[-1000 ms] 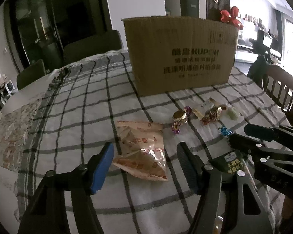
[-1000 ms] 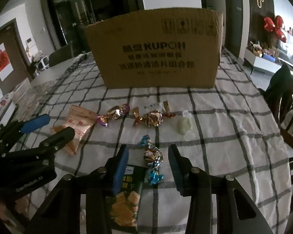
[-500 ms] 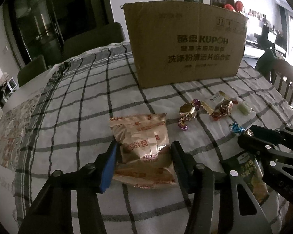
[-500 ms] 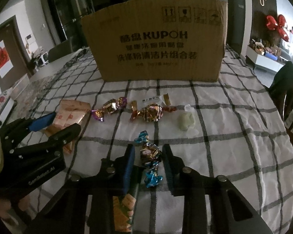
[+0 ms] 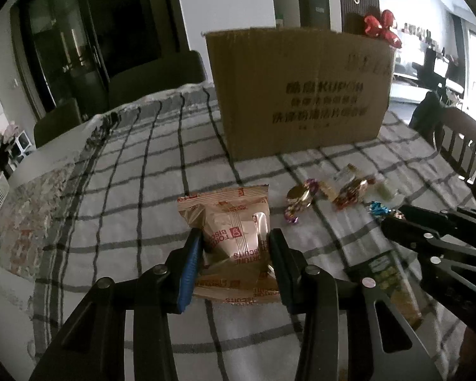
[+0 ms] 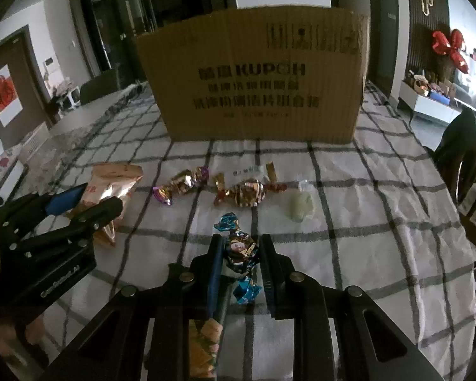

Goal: Organize snacks
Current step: 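Grasp the pastry bag with the left tool while the right tool grasps a blue candy, then carry the pastry bag and blue candy over the cardboard box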

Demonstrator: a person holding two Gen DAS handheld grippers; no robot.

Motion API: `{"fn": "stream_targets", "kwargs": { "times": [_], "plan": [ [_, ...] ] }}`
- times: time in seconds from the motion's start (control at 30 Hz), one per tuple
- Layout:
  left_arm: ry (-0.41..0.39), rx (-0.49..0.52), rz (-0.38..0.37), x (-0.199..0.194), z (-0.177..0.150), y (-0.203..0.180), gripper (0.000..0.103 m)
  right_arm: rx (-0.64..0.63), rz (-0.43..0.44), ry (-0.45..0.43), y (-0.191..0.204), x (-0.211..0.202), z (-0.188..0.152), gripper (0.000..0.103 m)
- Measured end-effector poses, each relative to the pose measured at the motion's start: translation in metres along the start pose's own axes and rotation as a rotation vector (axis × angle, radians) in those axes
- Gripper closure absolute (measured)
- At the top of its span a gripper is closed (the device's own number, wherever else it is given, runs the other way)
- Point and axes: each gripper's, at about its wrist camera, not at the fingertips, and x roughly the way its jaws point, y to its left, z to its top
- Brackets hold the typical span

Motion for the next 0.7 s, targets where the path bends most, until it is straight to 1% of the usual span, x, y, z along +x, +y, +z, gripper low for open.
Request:
{"fn": "stream_targets", "kwargs": {
  "times": [0.4,0.7],
  "plan": [
    [-0.078,-0.023,-0.046,-0.045,0.017,-0.006,0.061,0.003,0.021,-0.100,0.000,-0.044,0.019,0.079],
    [-0.168,-0.026,-0.047,-0.078,0.037,-0.009,0.061,0.005,0.031,-0.178,-0.002,-0.076,0.032,0.079]
  ]
}}
